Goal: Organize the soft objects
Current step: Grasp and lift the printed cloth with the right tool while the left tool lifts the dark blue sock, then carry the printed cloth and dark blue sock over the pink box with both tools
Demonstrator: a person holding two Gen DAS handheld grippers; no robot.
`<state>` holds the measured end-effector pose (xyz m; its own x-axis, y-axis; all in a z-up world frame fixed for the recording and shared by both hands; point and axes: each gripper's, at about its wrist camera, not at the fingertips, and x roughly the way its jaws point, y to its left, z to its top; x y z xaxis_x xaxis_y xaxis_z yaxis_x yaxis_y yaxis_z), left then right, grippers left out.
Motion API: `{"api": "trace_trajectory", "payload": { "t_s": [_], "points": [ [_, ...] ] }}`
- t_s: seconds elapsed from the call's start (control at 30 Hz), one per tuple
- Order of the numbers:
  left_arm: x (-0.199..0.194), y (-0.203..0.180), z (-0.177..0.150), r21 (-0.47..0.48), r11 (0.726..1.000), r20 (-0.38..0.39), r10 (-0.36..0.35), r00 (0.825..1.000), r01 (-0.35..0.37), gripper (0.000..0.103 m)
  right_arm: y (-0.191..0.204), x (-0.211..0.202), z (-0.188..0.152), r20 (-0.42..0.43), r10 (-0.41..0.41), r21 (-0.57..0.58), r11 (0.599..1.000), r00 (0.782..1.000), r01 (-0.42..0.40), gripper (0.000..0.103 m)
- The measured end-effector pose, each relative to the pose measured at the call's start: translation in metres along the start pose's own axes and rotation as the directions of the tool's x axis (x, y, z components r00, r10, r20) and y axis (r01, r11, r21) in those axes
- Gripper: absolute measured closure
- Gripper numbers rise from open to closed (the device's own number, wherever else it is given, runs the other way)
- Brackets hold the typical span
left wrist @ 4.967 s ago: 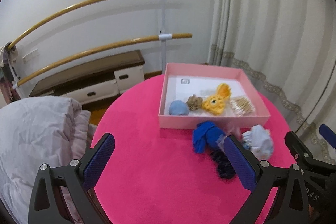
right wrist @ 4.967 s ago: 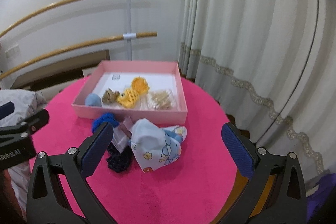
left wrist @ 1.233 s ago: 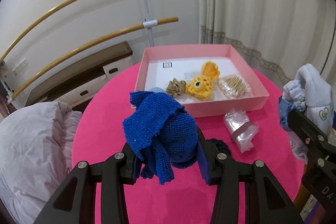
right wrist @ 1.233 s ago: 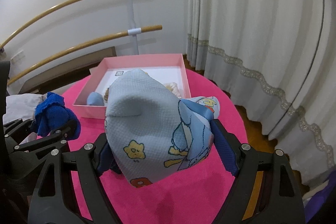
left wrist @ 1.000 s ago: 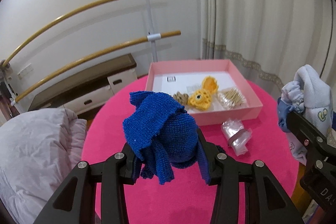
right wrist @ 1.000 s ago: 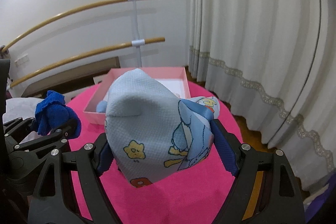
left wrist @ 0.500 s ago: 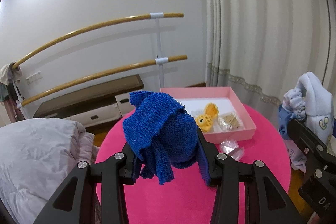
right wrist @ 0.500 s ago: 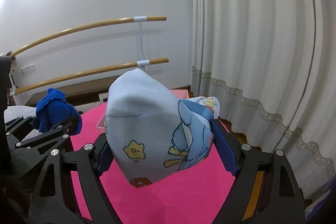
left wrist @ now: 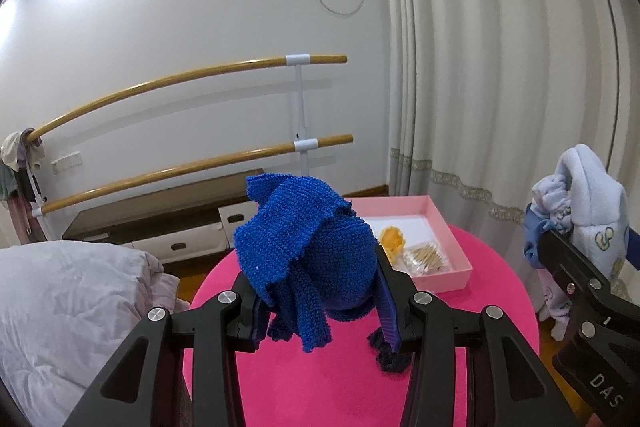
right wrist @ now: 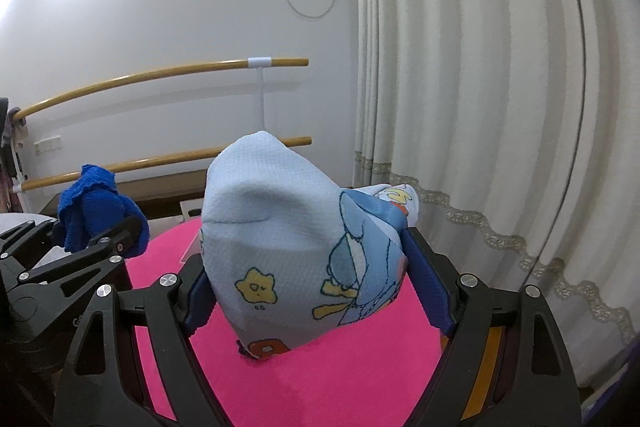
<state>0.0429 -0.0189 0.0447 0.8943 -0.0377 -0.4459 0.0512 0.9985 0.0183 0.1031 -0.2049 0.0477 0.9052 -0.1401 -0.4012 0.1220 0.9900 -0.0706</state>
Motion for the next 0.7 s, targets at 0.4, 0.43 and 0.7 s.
{"api": "trace_trajectory", "payload": {
  "t_s": [0.4, 0.43, 0.7],
  "points": [
    [-0.0028, -0.0017, -0.0058, 0.006, 1.000, 0.010, -0.002, 1.000, 0.002, 0.060, 0.0000, -0.0038, -0.0013, 0.011, -0.001, 0.006, 1.000, 1.000, 0.001, 0.022],
    [-0.0025, -0.0016, -0.0062, 0.006, 1.000, 0.011, -0.002, 1.000, 0.002, 0.060, 0.0002, -0.0037, -0.0015, 0.011, -0.002, 0.005, 1.000, 1.000, 0.002, 0.022],
    [0.0003, 0.0015, -0.0051, 0.003, 1.000, 0.008, -0.004, 1.000, 0.004, 0.060, 0.0038, -0.0025, -0.0027, 0.015, -0.007, 0.001, 1.000, 1.000, 0.007, 0.022]
  ]
}}
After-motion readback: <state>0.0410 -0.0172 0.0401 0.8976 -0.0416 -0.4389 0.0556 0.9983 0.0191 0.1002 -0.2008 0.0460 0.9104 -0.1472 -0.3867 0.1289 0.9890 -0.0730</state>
